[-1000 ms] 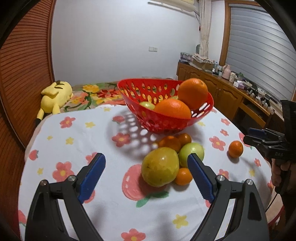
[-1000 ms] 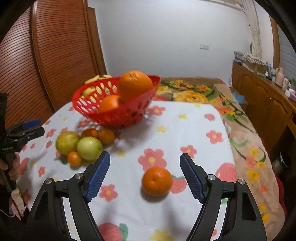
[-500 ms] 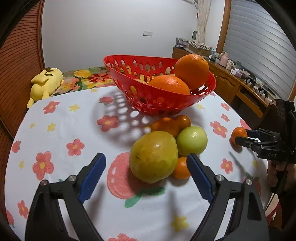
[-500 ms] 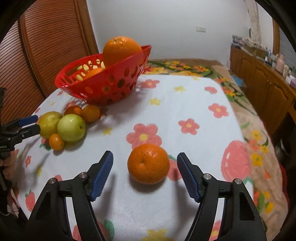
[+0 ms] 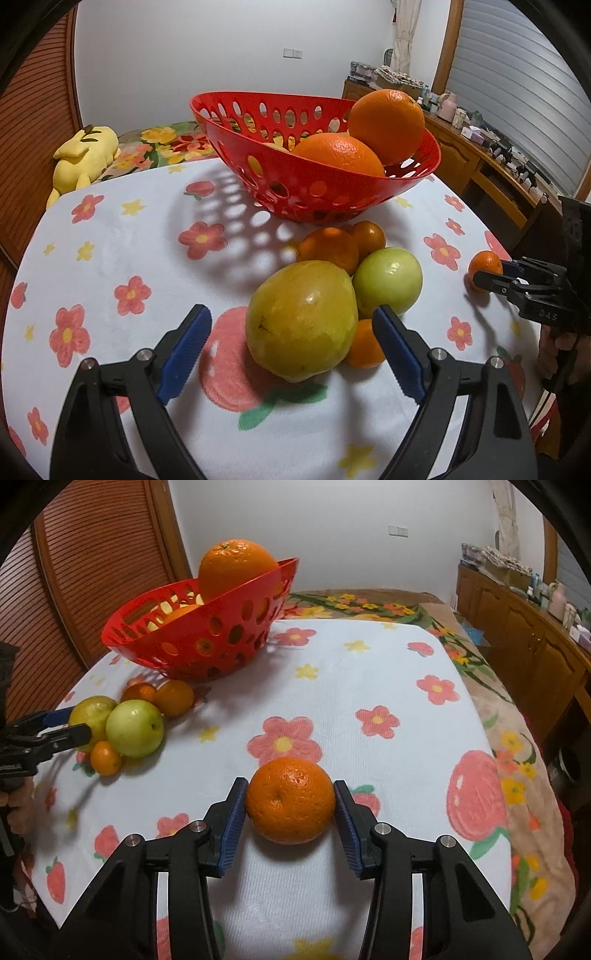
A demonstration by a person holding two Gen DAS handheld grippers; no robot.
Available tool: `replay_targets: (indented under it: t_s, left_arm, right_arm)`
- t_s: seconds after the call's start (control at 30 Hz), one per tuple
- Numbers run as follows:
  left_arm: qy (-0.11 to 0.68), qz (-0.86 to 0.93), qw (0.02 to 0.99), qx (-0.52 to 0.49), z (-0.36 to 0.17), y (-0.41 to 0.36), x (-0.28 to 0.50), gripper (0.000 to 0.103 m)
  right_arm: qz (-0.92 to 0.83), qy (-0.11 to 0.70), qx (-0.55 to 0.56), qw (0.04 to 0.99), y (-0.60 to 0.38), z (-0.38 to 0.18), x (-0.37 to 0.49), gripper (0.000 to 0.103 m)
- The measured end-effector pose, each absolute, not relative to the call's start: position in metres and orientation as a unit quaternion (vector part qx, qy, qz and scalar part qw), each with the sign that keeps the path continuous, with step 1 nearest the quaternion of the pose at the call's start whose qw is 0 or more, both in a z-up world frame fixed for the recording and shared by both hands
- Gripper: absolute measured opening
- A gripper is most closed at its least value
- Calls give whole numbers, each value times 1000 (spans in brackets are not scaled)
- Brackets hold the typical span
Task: Organize fruits
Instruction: 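Grasp the small orange with the right tool while the left tool grasps the yellow pear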
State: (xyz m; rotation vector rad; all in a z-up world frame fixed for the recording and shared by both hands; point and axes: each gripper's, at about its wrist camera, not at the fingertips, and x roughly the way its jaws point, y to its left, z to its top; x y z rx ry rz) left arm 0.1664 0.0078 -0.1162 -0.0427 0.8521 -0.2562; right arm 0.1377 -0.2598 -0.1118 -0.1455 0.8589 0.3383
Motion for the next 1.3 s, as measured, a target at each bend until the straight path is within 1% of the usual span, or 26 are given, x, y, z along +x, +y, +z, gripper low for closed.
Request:
replay_targets:
  t_s: [0.13,0.17,0.2,0.23,0.6,0.7,0.8,1.3]
  left_arm:
    - [413,-126,902,-20,-118,7,169,88]
    - [412,-129,902,-20,-118,7,169,87]
    - [413,-129,901,-21,-119,7,170,83]
    - [414,-130,901,-22,-119,7,170,82]
    - [414,-129,901,-23,-124,11,172,80]
    - [415,-138,899,-33,-123,12,171,72]
    - [411,-147,899,-31,-122,9,169,62]
    - [392,-129,910,-37,-108,20,159,61]
  right_arm:
    - [182,411,-73,890,-249,-110,131,46]
    - [187,411,-74,889,-246,-109,130,46]
    - [194,410,-77,888,-241,-109,128,46]
    - [197,409,-78,888,-238,-109,127,46]
    - [219,411,-89,881,-215,-115,121,46]
    - [220,411,-91,880,-213,-116,120,46]
    - [222,413,-92,879,-211,-118,121,46]
    - [230,411,-100,877,-202,-115,120,46]
